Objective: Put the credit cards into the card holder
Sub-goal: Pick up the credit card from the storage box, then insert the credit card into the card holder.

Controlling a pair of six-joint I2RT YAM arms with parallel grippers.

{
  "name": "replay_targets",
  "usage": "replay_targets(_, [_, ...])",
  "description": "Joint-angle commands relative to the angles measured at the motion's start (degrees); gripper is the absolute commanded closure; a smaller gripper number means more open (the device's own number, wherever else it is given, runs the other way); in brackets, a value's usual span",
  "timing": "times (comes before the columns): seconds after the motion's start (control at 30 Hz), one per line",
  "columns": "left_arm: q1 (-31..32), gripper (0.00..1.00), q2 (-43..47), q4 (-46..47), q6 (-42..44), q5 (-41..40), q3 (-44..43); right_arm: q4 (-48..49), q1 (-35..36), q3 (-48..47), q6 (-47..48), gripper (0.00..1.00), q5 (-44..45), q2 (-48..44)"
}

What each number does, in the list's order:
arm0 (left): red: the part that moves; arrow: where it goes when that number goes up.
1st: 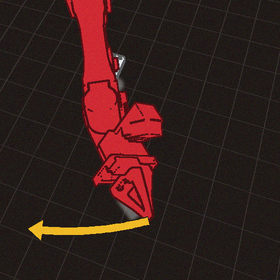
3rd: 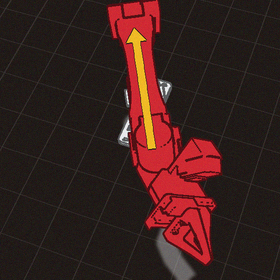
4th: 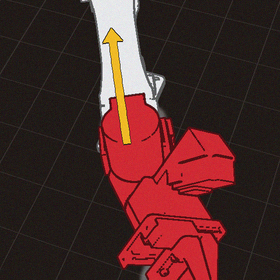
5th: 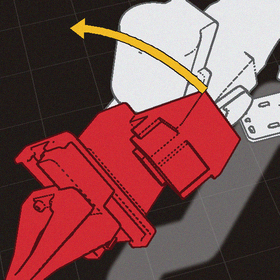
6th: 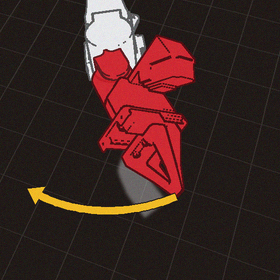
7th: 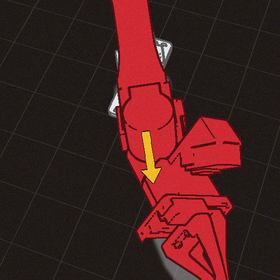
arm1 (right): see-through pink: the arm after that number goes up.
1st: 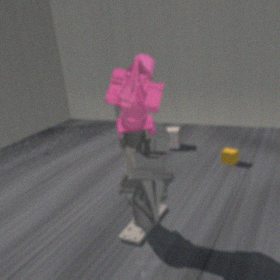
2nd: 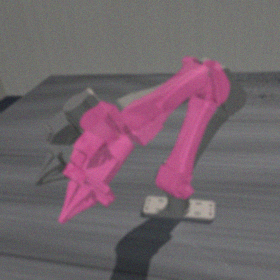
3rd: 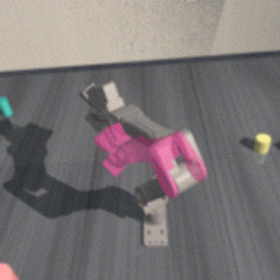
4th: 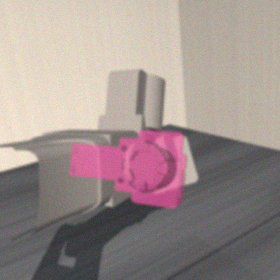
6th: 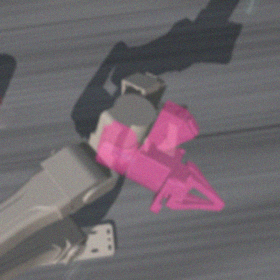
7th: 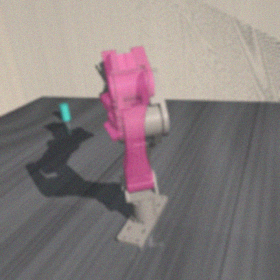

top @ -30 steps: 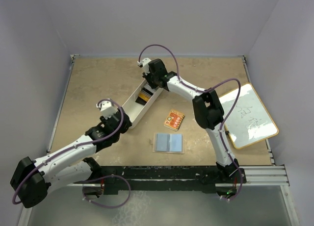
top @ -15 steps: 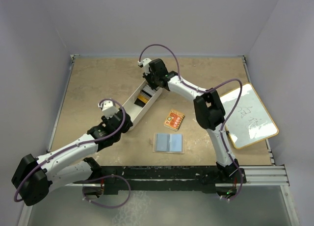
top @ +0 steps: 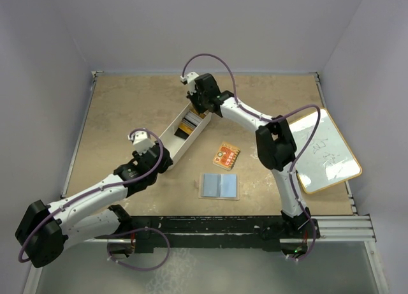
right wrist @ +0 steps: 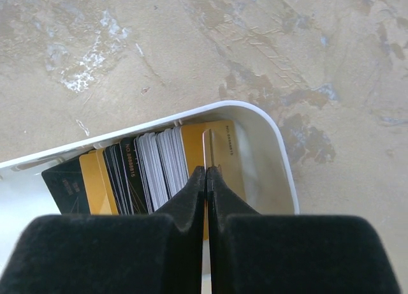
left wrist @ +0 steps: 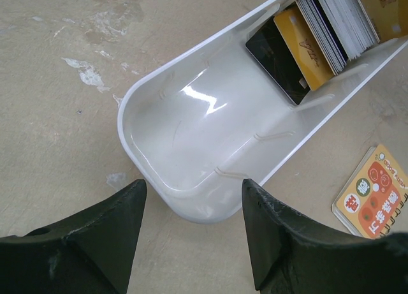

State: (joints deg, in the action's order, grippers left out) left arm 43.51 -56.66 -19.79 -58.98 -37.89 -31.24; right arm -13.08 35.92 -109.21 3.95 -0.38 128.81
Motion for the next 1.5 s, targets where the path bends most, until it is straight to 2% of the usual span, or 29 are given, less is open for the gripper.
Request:
replay_targets(0.0, [-0.29, 0.41, 1.53, -0.39, 1.32, 0.6, -3.07, -0.63, 0.42, 1.13, -1.54, 1.0, 3.35, -5.94])
replay_targets(0.2, [-0.31, 0.41, 4.38, -2.72, 3.11, 3.03, -7.02, -0.31, 0.45, 4.77, -2.99, 1.0, 4.6, -12.5])
replay_targets(0.4, [-0.27, 0.41, 5.46, -2.84, 5.43, 8.57, -9.76, 2.28, 0.46, 13.32, -5.29, 1.0, 5.13, -21.65])
replay_targets(0.67, [-0.29, 0.45, 1.76, -0.46, 12.67, 18.93, -10.52, 1.82, 0.45, 27.99, -17.88, 1.0, 1.03, -36.03])
replay_targets(0.77, [-0.3, 0.5, -0.33, 0.65, 14.4, 23.43, -10.5, 2.64, 0.55, 35.5, -23.3, 1.0, -2.39, -42.35])
replay_targets(0.87, [-0.25, 0.71, -1.81, 2.99, 15.84, 28.35, -9.43, 5.17, 0.73, 44.5, -28.95, 1.0, -5.71, -47.96])
replay_targets(1.03, [-0.22, 0.78, -5.02, 7.92, 15.83, 35.49, -7.19, 6.67, 1.29, 54.29, -36.76, 1.0, -8.86, -56.38])
replay_targets(1.1, [-0.18, 0.79, -6.58, 9.4, 15.55, 38.21, -7.16, 8.15, 1.65, 59.0, -39.36, 1.0, -9.7, -58.98])
replay_targets(1.23, [0.65, 0.73, -11.11, 10.64, 14.73, 40.19, -7.36, 12.15, 2.53, 67.49, -45.54, 1.0, -9.8, -64.77])
replay_targets(1.47, [4.31, 0.64, -17.93, 12.08, 13.79, 41.47, -7.94, 16.05, 3.56, 76.08, -50.17, 1.0, -11.13, -65.88])
